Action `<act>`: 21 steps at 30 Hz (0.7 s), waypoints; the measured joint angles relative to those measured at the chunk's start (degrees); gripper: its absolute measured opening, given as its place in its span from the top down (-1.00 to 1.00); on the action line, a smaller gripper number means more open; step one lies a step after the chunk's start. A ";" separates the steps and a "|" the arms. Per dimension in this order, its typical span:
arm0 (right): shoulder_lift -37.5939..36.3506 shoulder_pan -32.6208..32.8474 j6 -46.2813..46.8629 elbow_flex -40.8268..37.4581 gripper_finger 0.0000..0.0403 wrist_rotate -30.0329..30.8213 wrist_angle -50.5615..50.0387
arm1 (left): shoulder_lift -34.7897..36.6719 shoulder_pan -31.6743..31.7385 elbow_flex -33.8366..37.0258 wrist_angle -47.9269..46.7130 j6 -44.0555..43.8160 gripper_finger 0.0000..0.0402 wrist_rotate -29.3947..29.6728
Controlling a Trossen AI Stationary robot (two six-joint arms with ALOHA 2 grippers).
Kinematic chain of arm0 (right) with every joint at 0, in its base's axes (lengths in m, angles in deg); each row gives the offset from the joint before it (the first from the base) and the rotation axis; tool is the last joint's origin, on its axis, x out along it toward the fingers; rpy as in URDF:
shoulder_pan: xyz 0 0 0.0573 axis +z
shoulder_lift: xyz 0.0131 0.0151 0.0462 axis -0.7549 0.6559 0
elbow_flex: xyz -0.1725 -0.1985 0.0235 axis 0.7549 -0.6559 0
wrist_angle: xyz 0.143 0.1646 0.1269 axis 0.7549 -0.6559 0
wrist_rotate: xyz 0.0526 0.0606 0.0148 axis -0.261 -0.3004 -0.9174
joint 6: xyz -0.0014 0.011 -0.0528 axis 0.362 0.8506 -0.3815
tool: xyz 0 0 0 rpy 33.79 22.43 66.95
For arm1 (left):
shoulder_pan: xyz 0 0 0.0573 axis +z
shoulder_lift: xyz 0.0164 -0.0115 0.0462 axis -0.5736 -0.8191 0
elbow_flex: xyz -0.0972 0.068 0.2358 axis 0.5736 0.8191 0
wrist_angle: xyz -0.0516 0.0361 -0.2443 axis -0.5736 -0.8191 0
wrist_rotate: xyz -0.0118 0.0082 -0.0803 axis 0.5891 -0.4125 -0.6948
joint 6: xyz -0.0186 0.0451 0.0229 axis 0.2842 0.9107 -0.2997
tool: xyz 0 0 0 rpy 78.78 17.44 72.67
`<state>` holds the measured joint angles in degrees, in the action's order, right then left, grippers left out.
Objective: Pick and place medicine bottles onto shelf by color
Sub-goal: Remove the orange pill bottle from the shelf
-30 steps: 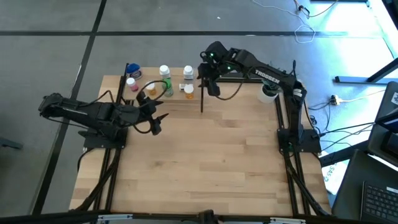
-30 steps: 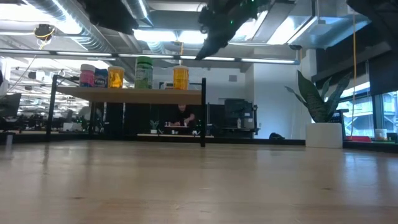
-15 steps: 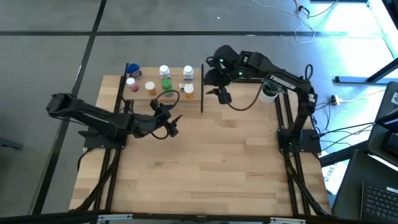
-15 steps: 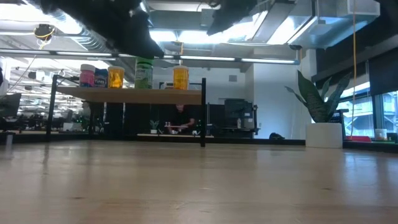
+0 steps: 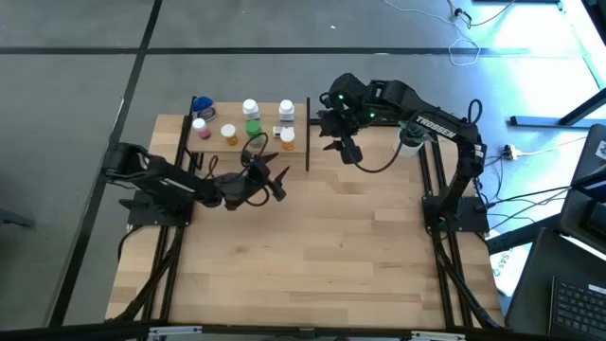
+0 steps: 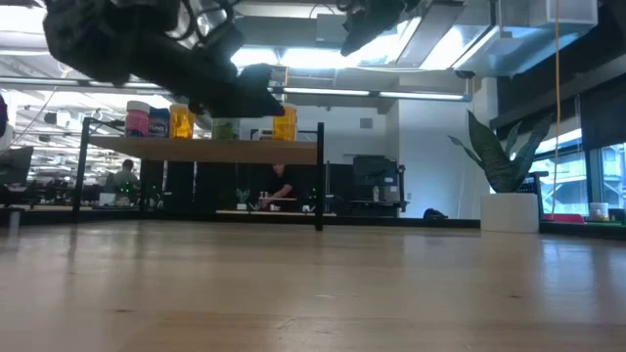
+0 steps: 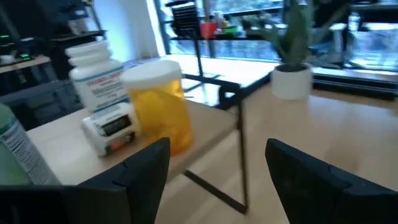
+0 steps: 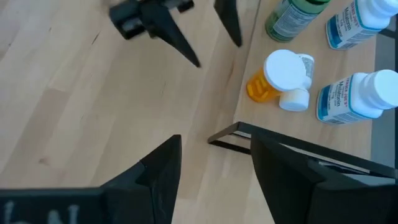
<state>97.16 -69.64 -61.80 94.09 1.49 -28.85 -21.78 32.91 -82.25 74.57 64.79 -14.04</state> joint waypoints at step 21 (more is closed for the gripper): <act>0.00 0.04 0.00 0.00 0.03 0.00 0.11 | -5.38 8.83 0.00 9.59 -0.58 -0.29 -6.53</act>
<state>97.16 -69.59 -61.80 94.09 1.49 -28.75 -27.16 41.74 -82.25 84.16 64.22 -20.57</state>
